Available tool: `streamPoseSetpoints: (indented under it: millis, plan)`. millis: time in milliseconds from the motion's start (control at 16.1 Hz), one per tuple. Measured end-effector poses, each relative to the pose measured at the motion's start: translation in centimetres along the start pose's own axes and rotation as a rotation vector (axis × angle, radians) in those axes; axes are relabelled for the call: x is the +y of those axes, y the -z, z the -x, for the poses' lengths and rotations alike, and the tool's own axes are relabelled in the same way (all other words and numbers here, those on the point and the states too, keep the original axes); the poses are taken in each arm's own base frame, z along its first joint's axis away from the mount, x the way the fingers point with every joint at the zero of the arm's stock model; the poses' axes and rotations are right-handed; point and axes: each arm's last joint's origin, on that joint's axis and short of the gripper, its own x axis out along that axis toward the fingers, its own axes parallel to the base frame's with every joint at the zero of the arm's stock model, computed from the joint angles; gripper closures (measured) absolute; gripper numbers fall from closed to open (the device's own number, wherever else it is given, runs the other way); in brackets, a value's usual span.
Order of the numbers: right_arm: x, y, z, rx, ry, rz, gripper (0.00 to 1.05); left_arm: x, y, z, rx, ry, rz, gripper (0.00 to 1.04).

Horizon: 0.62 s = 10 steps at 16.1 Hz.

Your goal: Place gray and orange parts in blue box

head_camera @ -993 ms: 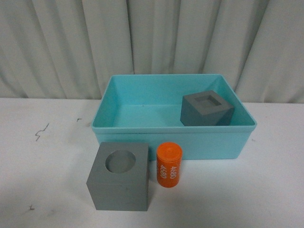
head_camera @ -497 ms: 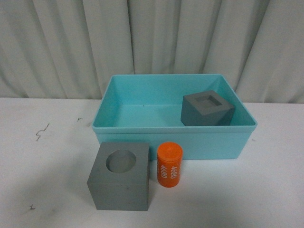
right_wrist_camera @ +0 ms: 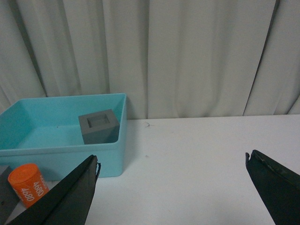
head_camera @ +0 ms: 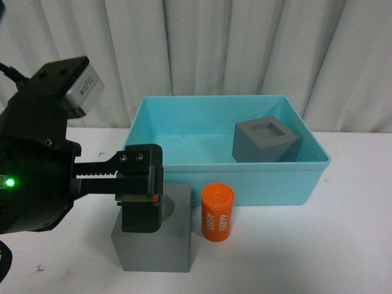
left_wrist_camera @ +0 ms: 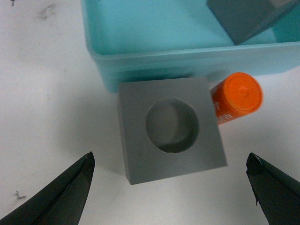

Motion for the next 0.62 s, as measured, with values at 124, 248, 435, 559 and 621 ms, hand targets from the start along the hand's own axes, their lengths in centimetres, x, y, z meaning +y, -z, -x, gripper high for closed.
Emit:
streamPoseSetpoints:
  millis: [124,248,435,559,621]
  plan:
    - [0.0,0.0,0.0,0.000,0.000,0.000,0.06,0.6,0.1,-1.5,0.027,-0.069,0.023,0.07]
    - [0.0,0.0,0.0,0.000,0.000,0.000,0.06,1.4,0.0,-2.6,0.043,-0.115,0.057,0.07]
    - [0.0,0.0,0.0,0.000,0.000,0.000,0.06,1.6,-0.5,-3.6,0.045,-0.122,0.083,0.07]
    - [0.0,0.0,0.0,0.000,0.000,0.000,0.06,1.4,-0.3,-4.3,0.063,-0.113,0.091,0.07]
    - [0.0,0.0,0.0,0.000,0.000,0.000,0.06,1.2,-0.2,-4.6,0.070,-0.111,0.085,0.07]
